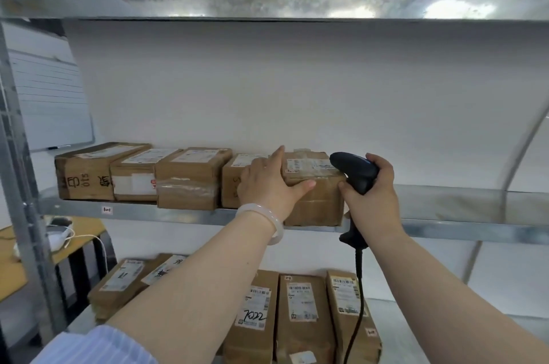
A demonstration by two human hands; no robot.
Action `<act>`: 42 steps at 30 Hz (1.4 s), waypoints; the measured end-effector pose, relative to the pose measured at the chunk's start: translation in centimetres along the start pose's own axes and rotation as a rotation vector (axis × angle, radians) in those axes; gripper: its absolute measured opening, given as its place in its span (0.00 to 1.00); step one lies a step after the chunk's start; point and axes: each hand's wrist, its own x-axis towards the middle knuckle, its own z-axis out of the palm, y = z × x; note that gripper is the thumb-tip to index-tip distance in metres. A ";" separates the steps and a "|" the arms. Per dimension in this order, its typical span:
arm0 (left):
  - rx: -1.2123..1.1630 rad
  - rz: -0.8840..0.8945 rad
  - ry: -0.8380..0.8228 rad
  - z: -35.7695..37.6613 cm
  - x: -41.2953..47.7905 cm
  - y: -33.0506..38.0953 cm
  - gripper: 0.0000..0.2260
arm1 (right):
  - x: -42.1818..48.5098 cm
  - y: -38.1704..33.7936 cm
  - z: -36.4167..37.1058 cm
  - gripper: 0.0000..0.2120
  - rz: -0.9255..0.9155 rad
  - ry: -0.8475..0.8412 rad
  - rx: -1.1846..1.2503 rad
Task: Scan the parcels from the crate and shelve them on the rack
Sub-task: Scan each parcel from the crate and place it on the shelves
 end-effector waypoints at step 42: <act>0.553 -0.574 -0.007 -21.4 -27.7 -35.9 0.33 | -33.9 -3.2 29.8 0.27 -0.050 -0.964 0.245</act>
